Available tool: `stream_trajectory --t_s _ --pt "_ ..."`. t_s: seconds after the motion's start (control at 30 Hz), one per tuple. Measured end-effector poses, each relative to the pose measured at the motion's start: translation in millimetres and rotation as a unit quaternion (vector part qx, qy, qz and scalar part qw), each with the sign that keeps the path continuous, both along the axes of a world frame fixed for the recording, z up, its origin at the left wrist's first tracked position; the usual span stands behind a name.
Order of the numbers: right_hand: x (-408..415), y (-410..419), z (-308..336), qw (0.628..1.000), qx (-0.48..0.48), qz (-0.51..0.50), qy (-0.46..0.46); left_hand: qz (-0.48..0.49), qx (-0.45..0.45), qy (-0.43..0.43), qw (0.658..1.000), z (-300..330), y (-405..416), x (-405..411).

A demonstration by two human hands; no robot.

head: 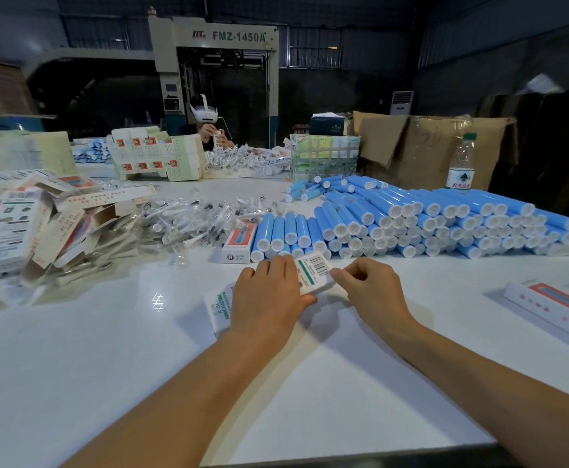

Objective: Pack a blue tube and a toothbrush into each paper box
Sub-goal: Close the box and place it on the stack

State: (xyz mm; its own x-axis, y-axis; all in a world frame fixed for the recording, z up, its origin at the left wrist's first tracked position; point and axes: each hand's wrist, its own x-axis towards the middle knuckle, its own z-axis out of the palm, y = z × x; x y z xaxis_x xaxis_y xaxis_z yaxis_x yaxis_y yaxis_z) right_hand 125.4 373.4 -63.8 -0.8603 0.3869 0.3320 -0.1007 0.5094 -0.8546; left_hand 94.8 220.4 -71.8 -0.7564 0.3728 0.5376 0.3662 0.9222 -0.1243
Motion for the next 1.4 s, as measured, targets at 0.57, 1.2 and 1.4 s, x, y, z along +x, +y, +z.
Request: stream_trajectory --t_s 0.57,1.2,1.4 --pt "1.5 -6.3 -1.1 0.999 -0.013 0.029 0.023 -0.005 -0.006 -0.023 1.0 -0.9 3.7 2.9" --pt "1.8 -5.3 0.0 0.984 -0.166 0.061 0.02 0.005 -0.021 -0.016 1.0 2.7 8.1 5.4" --pt "2.9 -5.5 4.0 0.962 -0.231 0.115 0.089 -0.112 0.284 -0.081 0.949 31.5 -6.6 6.1"
